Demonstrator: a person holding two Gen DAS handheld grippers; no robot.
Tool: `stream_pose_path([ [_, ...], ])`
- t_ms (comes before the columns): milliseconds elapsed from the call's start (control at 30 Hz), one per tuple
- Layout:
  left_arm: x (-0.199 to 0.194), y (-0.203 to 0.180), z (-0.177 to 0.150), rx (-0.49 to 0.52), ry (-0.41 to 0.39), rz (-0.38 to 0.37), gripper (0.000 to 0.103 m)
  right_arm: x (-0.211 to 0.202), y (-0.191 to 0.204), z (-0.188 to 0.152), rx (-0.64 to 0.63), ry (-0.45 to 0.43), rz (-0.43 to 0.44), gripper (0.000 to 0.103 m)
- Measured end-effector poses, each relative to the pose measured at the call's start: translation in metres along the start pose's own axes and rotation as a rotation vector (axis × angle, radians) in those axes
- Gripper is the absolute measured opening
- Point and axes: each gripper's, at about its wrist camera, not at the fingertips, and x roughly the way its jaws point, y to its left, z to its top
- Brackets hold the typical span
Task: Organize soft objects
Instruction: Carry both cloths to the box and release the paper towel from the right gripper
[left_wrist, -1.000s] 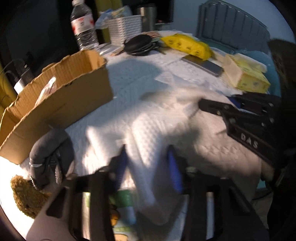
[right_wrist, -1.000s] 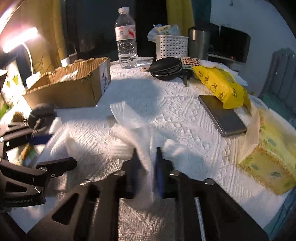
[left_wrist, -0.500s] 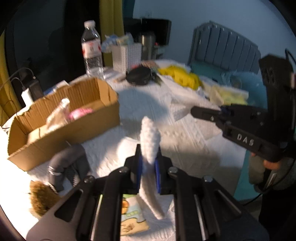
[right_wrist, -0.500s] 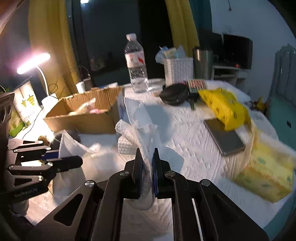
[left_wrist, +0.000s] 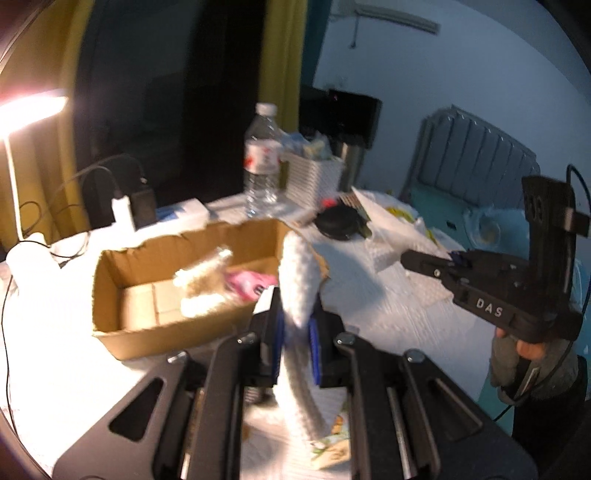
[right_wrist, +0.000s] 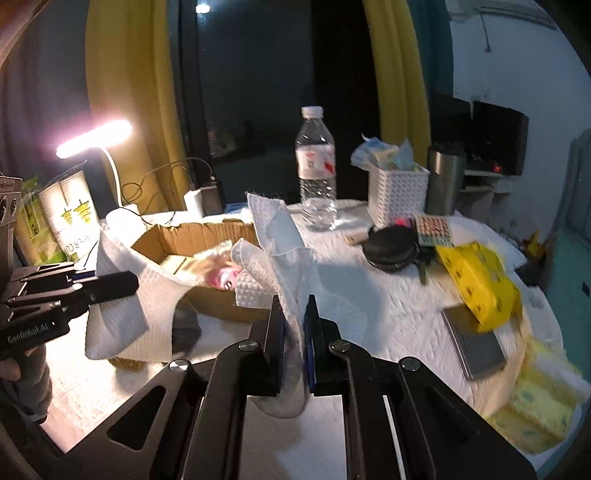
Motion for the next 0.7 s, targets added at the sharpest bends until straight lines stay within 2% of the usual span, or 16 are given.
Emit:
stream_pose_path([
  [433,-0.021,0.055,0.022,-0.057,-0.128,0.045,0.012,0.041,0.028,0.052,-0.057,-0.023,0.053,0.011],
  [700,-0.011,0.067,0.028,-0.073,-0.126,0.059,0.012,0.072,0.038,0.068,-0.050,-0.025,0.094,0.011],
])
